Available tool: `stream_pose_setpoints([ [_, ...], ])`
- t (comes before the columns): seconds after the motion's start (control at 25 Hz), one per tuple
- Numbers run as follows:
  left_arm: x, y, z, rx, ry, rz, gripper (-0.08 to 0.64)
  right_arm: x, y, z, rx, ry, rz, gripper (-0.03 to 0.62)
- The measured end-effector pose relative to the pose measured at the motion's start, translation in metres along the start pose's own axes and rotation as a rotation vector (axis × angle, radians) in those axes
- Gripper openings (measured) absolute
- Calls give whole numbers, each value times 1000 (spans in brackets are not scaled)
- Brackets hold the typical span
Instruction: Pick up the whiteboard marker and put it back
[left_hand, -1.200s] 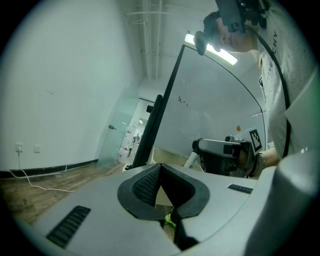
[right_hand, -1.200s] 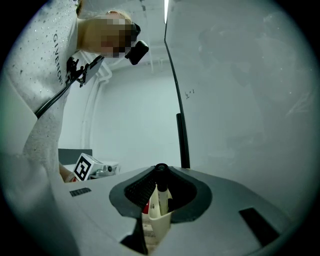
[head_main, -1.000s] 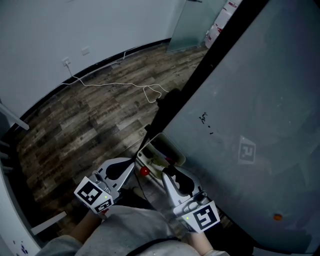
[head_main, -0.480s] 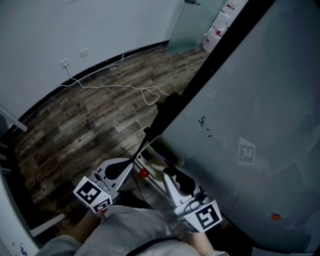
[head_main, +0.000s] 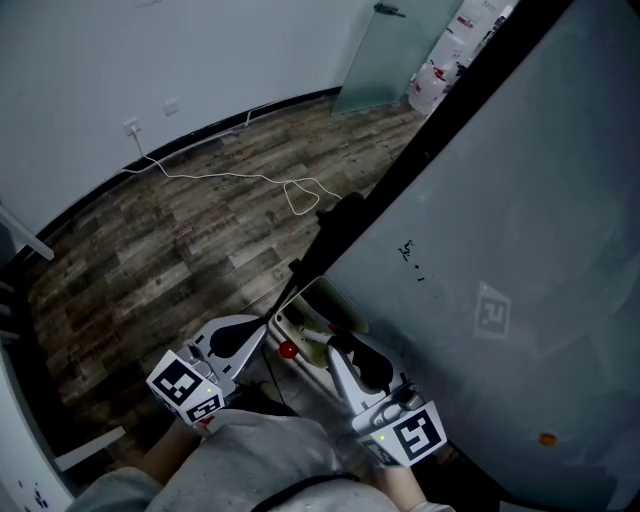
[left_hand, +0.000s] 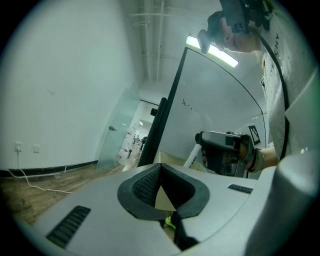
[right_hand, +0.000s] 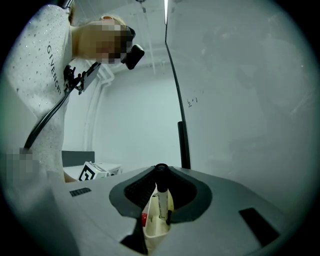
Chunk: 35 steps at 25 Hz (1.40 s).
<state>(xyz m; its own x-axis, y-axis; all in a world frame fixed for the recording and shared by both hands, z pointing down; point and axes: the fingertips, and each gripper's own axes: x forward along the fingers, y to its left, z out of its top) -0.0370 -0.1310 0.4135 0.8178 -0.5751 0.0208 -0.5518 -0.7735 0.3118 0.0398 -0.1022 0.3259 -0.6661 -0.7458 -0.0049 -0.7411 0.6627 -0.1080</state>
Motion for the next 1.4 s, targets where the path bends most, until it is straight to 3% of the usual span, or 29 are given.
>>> stream_pose_setpoints([
  [1.4,9,-2,13,6,-34,-7,15,-8,-1,23,-34,-2,43,86],
])
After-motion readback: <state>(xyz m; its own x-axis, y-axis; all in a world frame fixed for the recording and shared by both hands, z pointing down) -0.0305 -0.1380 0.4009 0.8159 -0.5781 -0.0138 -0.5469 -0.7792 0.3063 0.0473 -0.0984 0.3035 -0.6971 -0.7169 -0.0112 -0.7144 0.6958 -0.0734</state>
